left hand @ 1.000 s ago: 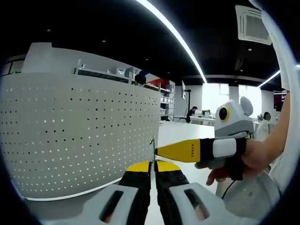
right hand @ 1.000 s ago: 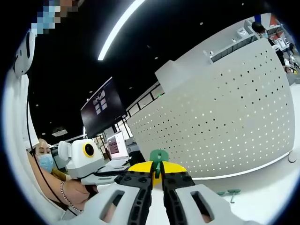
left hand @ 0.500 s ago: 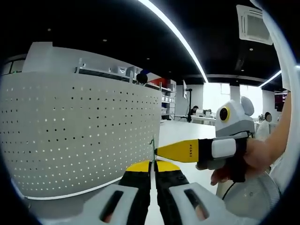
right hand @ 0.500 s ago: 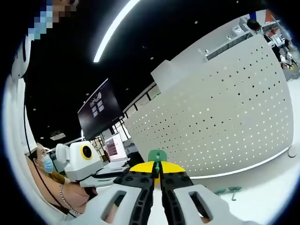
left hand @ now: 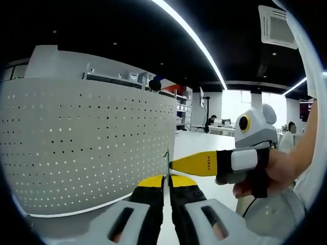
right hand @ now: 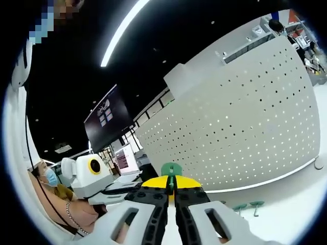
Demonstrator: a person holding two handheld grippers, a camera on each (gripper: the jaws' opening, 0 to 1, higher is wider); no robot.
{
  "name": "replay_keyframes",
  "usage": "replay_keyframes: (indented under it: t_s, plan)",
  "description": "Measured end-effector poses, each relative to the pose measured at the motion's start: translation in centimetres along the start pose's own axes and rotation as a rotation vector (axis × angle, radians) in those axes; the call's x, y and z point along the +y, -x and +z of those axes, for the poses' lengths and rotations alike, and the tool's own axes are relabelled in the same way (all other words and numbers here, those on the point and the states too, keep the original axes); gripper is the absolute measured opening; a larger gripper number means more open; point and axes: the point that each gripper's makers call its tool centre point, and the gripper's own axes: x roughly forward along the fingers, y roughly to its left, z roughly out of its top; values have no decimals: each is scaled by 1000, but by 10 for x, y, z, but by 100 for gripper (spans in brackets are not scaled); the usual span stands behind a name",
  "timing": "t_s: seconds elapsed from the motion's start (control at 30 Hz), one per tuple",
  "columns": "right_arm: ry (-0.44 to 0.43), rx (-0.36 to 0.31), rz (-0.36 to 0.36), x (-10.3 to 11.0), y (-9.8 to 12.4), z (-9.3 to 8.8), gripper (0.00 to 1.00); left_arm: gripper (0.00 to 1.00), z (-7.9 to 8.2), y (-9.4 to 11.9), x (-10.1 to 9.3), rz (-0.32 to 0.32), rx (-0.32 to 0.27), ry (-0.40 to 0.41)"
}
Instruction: Insert the hook assembly into the mounting plate slot until the hook locks in place.
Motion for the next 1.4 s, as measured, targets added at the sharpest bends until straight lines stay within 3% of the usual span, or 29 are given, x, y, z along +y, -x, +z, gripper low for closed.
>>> replay_keyframes:
  t_s: [0.2, 0.3, 0.47, 0.57, 0.8, 1.07, 1.1, 1.17, 1.2, 1.33, 1.4]
  plan:
    - [14, 9, -5, -1, -2, 0, 0, 10, -2, 1, 4, 8, 14, -7]
    - [8, 11, -15, -5, -1, 0, 0, 25, -16, 1, 5, -10, 72, 64]
    - [14, 20, -31, -8, -2, 0, 0, 52, -24, 3, 11, -5, 85, 23]
    - [19, 20, -43, -10, -5, 3, 0, 57, -29, 2, 14, -12, 105, 59]
    - [35, 38, -51, -14, -9, 1, 0, 86, -32, -3, 17, 0, 117, -19]
    - [75, 35, -77, -14, -13, 8, 1, 90, -34, 1, 23, 18, 111, -11]
    - [144, 39, -109, -18, -14, 12, 1, 89, -34, 3, 24, 21, 106, -3]
    - [175, 50, -132, -19, -16, 14, 1, 90, -34, 5, 24, 18, 96, 21]
    - [234, 52, -170, -23, -16, 17, 1, 90, -34, 6, 27, 33, 89, 33]
    - [406, 52, -205, -25, -18, 28, 1, 90, -34, 6, 27, 34, 83, 46]
    - [393, 39, -199, -22, -19, 29, 1, 90, -33, 7, 26, 35, 82, 30]
